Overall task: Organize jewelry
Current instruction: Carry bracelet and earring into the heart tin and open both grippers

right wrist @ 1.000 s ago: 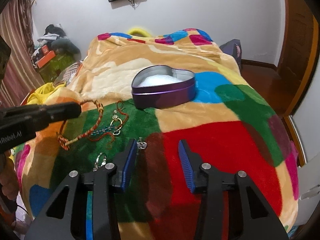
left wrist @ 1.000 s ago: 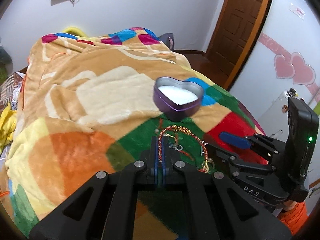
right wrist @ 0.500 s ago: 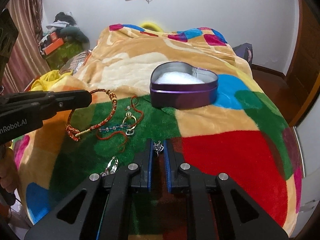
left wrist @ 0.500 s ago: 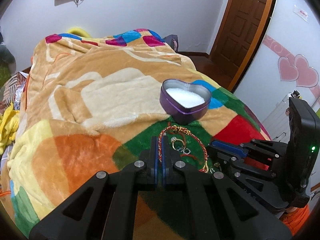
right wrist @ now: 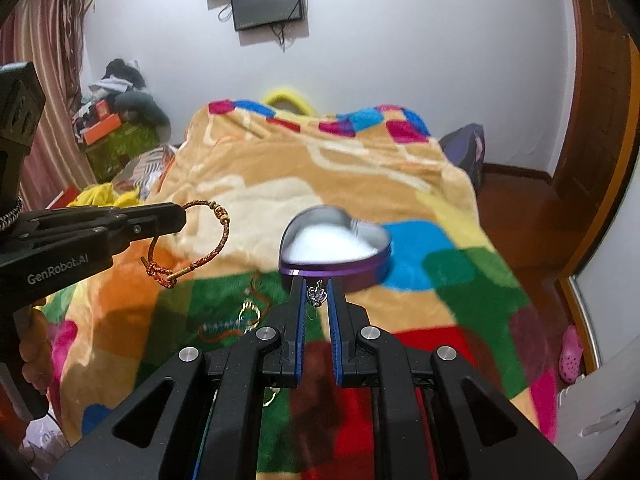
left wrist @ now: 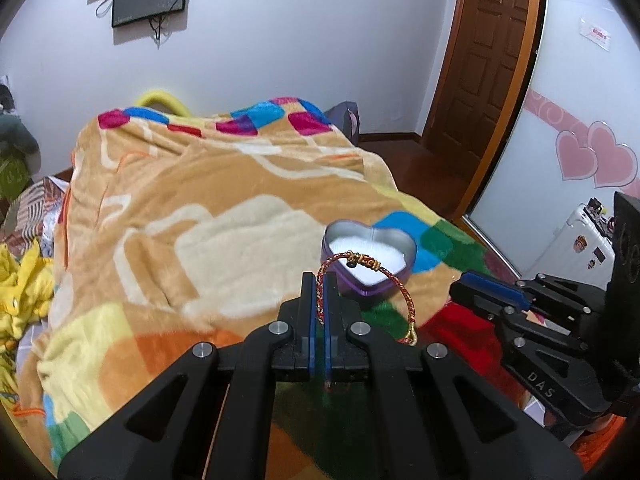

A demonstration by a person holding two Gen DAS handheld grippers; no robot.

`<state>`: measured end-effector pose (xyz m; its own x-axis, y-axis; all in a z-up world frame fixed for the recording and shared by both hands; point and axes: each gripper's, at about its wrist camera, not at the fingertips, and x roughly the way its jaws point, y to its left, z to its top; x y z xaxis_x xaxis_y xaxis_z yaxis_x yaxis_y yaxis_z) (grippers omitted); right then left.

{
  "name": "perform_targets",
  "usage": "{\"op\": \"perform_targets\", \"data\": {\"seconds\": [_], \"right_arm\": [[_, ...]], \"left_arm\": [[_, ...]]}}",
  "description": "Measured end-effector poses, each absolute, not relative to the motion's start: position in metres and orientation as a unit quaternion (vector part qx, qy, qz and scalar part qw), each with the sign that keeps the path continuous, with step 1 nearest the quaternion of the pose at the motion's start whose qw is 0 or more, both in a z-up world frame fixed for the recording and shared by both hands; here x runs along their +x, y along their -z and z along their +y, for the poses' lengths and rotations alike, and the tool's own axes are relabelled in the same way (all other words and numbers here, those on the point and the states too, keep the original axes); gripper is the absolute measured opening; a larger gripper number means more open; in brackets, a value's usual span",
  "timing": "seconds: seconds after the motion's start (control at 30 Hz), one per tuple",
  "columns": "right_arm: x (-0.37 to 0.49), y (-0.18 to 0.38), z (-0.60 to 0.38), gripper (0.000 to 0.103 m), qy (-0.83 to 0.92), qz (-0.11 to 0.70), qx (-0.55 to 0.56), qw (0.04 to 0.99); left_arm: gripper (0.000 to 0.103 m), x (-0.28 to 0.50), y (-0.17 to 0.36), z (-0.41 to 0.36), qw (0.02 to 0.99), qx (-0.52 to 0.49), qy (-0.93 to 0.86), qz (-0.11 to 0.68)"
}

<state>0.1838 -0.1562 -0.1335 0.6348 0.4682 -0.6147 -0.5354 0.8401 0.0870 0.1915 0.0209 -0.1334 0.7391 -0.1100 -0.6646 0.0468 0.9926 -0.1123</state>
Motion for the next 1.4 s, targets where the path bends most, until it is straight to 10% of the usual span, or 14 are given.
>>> {"op": "perform_targets", "data": {"seconds": [1.4], "right_arm": [[0.265, 0.170, -0.144, 0.010, -0.301, 0.392, -0.027, 0.869]], "left_arm": [[0.001, 0.313, 0.189, -0.005, 0.889, 0.010, 0.064, 0.453]]}}
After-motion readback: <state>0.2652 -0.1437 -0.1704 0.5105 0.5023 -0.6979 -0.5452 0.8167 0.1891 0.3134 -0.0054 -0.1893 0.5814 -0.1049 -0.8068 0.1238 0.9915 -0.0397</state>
